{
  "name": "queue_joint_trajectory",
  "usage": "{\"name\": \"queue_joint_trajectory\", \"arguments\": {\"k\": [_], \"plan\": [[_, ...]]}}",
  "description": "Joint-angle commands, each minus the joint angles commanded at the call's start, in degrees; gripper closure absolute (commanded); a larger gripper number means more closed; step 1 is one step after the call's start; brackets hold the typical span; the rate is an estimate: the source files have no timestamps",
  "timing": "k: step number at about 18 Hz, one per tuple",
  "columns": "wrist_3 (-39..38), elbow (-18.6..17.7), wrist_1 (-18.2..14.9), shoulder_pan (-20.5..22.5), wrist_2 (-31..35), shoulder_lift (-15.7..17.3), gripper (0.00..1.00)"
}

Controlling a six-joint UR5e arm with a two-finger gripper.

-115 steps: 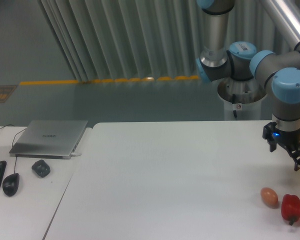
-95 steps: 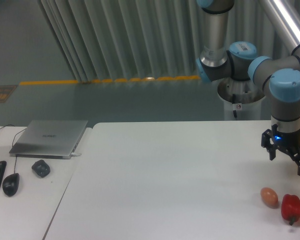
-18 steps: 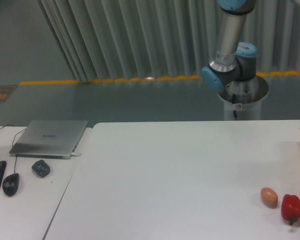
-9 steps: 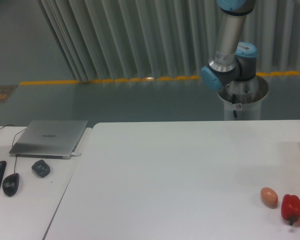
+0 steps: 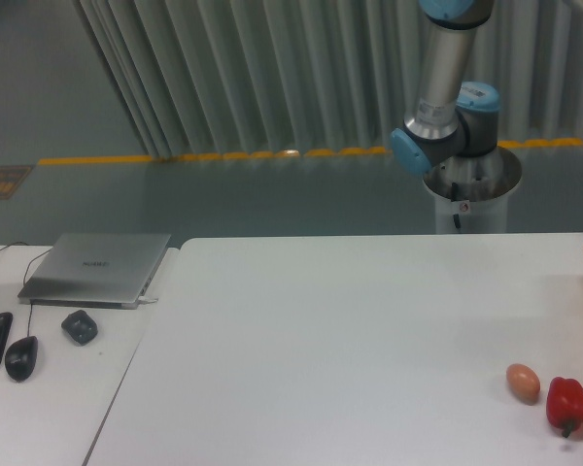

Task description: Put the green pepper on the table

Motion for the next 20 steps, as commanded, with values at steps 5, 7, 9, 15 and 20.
{"name": "queue_joint_trajectory", "arguments": {"k": [5, 7, 9, 15, 20], "plan": [[-0.26, -0.18, 0.44, -0.26, -0.26, -0.61, 0.00], [-1.83, -0.09, 0.35, -0.18, -0.26, -0.79, 0.00], [-2.37, -0.27, 0.35, -0.09, -0.70, -0.70, 0.00], [-1.76, -0.36, 0.96, -0.52, -0.70, -1.23, 0.00], [-1.76, -0.44, 3.07, -0.18, -1.14, -0.97, 0.00]]}}
